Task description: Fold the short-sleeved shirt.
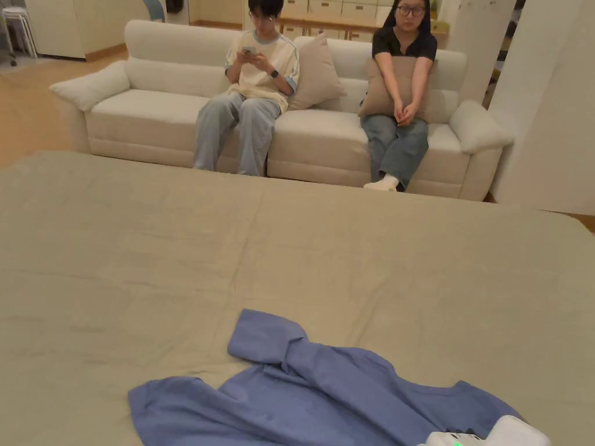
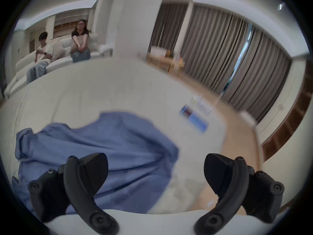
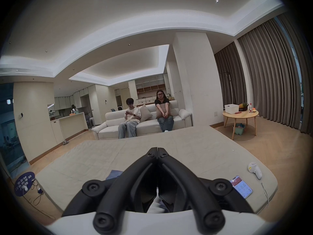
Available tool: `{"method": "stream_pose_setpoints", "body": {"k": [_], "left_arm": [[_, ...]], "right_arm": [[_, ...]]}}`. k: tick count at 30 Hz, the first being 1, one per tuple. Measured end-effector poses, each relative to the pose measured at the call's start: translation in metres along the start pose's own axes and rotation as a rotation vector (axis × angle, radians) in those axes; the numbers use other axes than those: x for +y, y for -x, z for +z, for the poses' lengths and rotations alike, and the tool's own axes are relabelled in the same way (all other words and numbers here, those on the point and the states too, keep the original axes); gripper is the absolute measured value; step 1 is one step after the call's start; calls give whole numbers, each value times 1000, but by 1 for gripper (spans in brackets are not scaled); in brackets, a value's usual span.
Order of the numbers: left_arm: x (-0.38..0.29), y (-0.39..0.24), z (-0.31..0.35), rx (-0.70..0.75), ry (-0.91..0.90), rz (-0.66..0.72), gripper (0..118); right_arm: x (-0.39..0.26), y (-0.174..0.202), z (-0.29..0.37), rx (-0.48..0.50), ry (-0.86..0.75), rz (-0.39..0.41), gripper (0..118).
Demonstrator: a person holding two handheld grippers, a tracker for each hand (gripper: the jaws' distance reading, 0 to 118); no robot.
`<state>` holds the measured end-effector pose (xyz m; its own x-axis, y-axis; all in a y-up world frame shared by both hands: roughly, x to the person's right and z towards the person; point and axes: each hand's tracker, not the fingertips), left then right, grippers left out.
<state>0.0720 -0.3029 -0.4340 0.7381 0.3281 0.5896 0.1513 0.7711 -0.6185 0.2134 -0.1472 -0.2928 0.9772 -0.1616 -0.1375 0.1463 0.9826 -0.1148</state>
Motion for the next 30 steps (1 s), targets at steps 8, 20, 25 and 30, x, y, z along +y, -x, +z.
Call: {"method": "stream_pose_setpoints", "body": {"k": [8, 20, 25, 30], "left_arm": [[4, 37, 310, 347, -569, -121, 114], [-80, 65, 477, 1046, -717, 64, 0], [-92, 74, 463, 1008, -669, 54, 0], [-86, 93, 434, 992, -605, 42, 0]], "right_arm": [[10, 23, 40, 44, -46, 50, 0], [-15, 42, 68, -46, -59, 167, 0], [-11, 40, 72, -57, -69, 165, 0], [-5, 40, 71, -50, -77, 153, 0]]}}
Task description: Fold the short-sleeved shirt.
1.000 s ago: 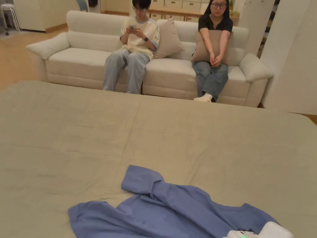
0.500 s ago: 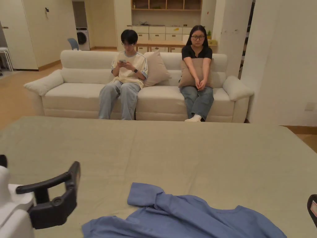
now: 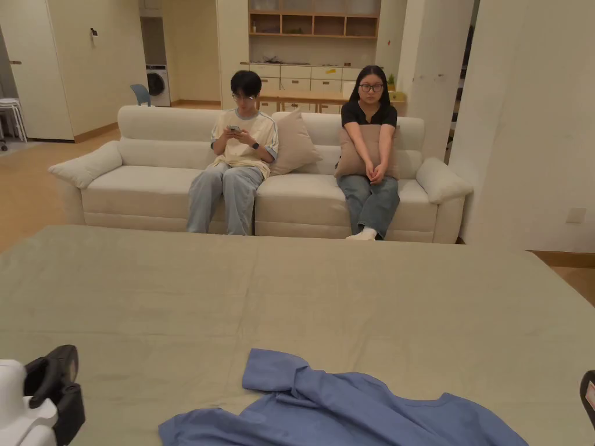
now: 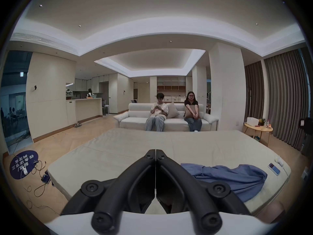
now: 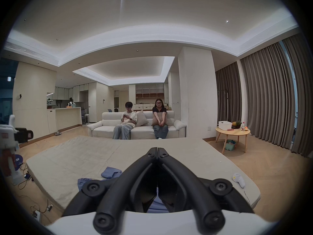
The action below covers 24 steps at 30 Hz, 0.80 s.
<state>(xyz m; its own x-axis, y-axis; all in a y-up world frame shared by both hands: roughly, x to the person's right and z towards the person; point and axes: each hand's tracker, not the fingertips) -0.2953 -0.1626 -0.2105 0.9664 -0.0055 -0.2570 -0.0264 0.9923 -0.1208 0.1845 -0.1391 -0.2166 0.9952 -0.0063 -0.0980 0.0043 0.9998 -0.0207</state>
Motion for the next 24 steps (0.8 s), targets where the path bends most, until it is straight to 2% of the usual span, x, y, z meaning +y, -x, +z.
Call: {"method": "stream_pose_setpoints", "body": {"k": [4, 6, 7, 8, 9, 10, 11, 12, 13, 16, 24], "left_arm": [[-22, -10, -60, -49, 119, 32, 0], [-39, -12, -98, -55, 186, 62, 8], [-50, -13, -120, -58, 232, 63, 23], [-60, -14, -140, -62, 282, 86, 65], [-75, -15, -164, -60, 346, 104, 99], [-90, -16, -187, -55, 417, 107, 118], [-104, -17, -206, -60, 475, 125, 114], [-122, -21, -220, -145, 500, 134, 114], [-134, -19, -240, -78, 494, 97, 114], [-173, -25, -280, -30, 644, 10, 114], [-250, -38, -307, -42, 806, -32, 114]], "right_arm": [[3, 2, -10, 10, 1, -3, 0], [4, 5, -17, 16, 3, -2, 0], [4, 6, -21, 21, 6, 0, 0], [4, 7, -25, 24, 8, -1, 0], [4, 9, -30, 28, 11, -2, 0], [3, 11, -35, 34, 16, -3, 0], [3, 12, -40, 38, 22, -3, 0], [2, 14, -46, 41, 27, 0, 0], [0, 16, -52, 42, 33, 3, 0], [-4, 18, -68, 44, 57, 7, 0], [-23, 22, -99, 28, 133, -8, 0]]}}
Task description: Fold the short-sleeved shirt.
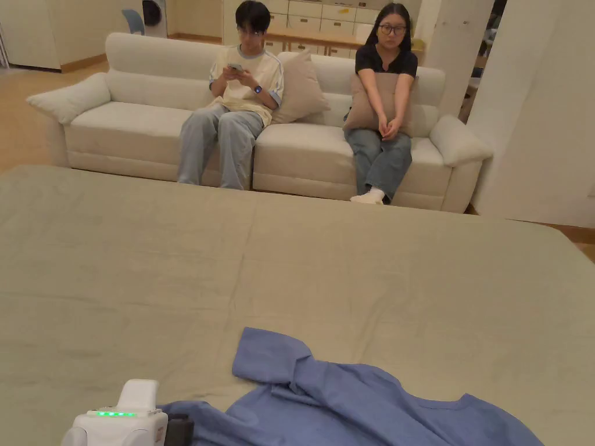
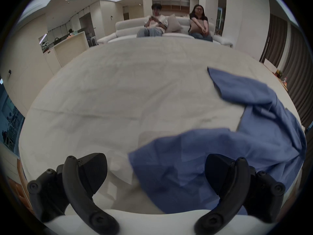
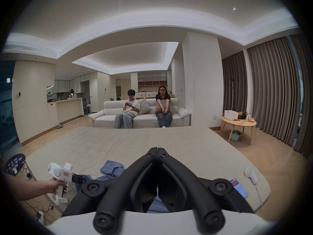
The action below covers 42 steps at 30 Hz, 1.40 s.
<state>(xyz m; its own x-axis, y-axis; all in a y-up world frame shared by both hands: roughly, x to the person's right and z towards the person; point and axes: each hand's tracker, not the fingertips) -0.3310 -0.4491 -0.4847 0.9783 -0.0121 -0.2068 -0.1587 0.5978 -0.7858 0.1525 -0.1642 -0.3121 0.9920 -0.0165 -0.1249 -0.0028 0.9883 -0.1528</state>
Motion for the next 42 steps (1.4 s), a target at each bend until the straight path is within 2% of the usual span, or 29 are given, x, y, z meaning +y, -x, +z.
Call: {"method": "stream_pose_setpoints", "body": {"k": [3, 4, 6, 7, 8, 9, 10, 12, 14, 19, 25, 29, 30, 31, 32, 33, 34, 35, 38, 39, 42], "left_arm": [[-10, -5, -6, 15, -38, -11, 114], [-10, -5, -4, 18, -70, 22, 113], [-8, -7, -2, 1, -40, 76, 94], [-8, -11, 3, 13, -58, 73, 80], [-9, -14, 7, 20, -71, 60, 47], [-8, -21, 16, -10, -92, 33, 18], [-7, -25, 20, -59, -97, 15, 4], [-9, -32, 31, -48, -88, 21, 4], [-12, -28, 40, -119, -76, 74, 3], [-8, 7, 66, -148, -177, 164, 3], [-4, 26, 93, -184, -225, 149, 3], [-2, 24, 101, -194, -245, 145, 3], [-2, 24, 101, -198, -245, 148, 3], [-3, 23, 100, -204, -246, 150, 3], [-4, 23, 100, -208, -247, 148, 3], [-5, 22, 101, -211, -243, 151, 3], [-5, 23, 101, -213, -241, 155, 3], [-6, 24, 101, -218, -243, 165, 3], [-7, 29, 98, -229, -236, 196, 3], [-8, 30, 98, -232, -232, 201, 3], [-9, 30, 95, -228, -217, 192, 3]], "right_arm": [[-5, 2, -3, 6, 19, -11, 0], [-7, 4, -3, 4, 24, -11, 0], [-8, 4, -2, 9, 35, -16, 0], [-10, 5, 0, 9, 39, -12, 0], [-10, 5, 1, 8, 41, -8, 0], [-11, 5, 2, 7, 42, -5, 0], [-12, 5, 3, 6, 43, 0, 0], [-13, 3, 4, 6, 48, 2, 0], [-12, 3, 4, 11, 51, 1, 0], [-12, 9, -3, 31, 58, 23, 0], [-14, 35, -44, 128, 79, 33, 0], [-19, 62, -105, 270, 125, 30, 1], [-23, 72, -130, 320, 177, 36, 5], [-29, 81, -158, 353, 215, 48, 20], [-35, 92, -182, 385, 252, 73, 57], [-42, 103, -213, 434, 310, 89, 99], [-53, 114, -246, 460, 395, 92, 118], [-64, 123, -273, 519, 407, 49, 115], [-98, 158, -365, 504, 616, 97, 117], [-109, 157, -379, 497, 674, 126, 117], [-148, 170, -435, 479, 762, 122, 117]]}}
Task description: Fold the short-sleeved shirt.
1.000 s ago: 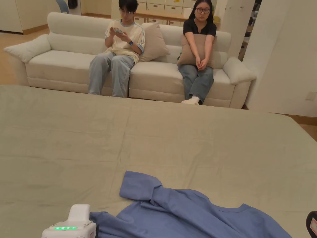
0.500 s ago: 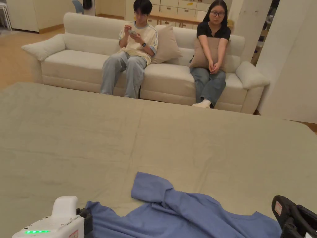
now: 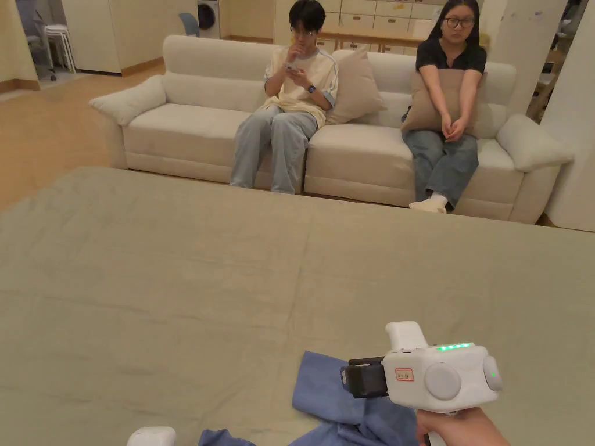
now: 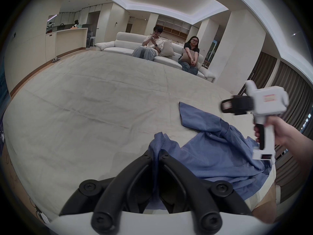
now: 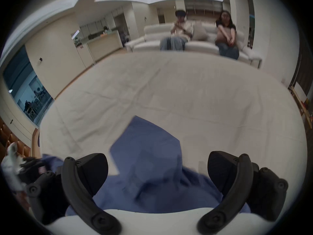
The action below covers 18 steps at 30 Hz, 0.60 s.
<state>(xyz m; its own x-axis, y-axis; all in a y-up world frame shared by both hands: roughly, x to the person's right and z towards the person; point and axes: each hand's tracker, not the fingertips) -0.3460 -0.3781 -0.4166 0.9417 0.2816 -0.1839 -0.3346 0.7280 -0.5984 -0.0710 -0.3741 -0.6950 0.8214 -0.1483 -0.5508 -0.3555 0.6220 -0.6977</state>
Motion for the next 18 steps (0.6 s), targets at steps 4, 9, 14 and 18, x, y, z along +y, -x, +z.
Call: {"method": "stream_pose_setpoints", "body": {"k": [4, 9, 14, 18], "left_arm": [[4, 4, -3, -21, 5, 8, 3], [10, 1, -8, -35, 6, -39, 3], [15, -4, -9, -45, -9, -19, 3], [23, -17, 10, -56, -47, -23, 3]], "right_arm": [[4, -11, -58, -67, 123, -19, 103], [5, -2, -61, -116, 142, 28, 88], [2, -2, -25, -118, 33, -31, 3], [0, -17, 26, -83, -82, -112, 3]]}}
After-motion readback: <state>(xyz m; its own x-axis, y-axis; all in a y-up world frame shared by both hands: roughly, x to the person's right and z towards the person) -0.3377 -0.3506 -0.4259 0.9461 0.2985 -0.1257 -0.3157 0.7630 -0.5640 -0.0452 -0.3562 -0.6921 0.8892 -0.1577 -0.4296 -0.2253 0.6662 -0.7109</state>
